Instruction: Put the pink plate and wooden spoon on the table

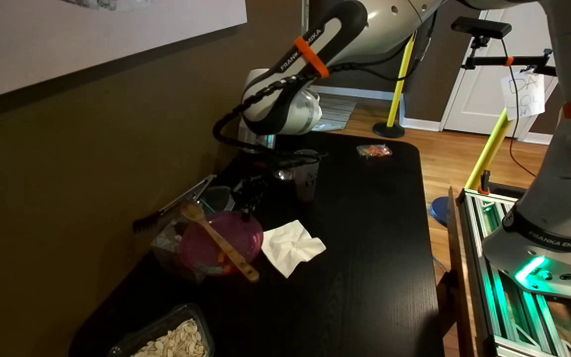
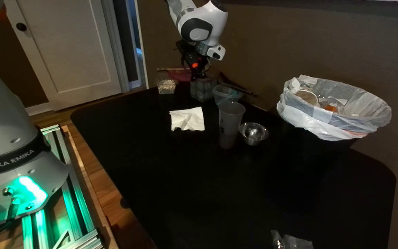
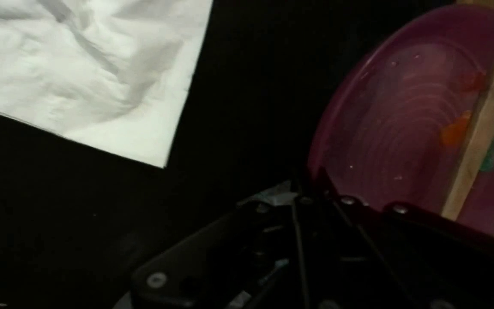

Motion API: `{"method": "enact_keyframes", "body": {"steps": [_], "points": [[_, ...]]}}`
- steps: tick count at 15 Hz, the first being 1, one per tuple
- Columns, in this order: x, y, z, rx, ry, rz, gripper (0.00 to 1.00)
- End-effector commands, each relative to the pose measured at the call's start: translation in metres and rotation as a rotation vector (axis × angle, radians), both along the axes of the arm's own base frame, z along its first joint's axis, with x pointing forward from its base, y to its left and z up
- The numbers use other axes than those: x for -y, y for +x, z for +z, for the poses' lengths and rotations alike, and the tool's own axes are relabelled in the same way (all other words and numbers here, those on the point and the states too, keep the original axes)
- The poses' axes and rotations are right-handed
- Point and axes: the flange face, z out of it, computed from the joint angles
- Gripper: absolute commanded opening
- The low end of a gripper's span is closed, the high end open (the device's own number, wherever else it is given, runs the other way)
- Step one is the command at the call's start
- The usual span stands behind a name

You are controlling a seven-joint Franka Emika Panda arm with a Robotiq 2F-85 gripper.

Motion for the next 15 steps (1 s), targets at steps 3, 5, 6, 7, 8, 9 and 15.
{"method": "enact_keyframes", "body": {"steps": [3,5,6,7,8,9,15], "points": [[0.006,-0.034,-0.008,-0.028,-0.015,0.104,0.04],[0.009,-0.043,-0.008,-0.031,-0.021,0.122,0.04],[0.009,-0.044,-0.007,-0.030,-0.022,0.124,0.04],[0.009,-0.044,-0.006,-0.029,-0.022,0.125,0.01],[0.005,-0.042,-0.011,-0.037,-0.022,0.136,0.01],[-0.001,-0.043,-0.019,-0.037,-0.035,0.164,0.01],[-0.035,-0.057,-0.073,-0.075,-0.069,0.291,0.01]]}}
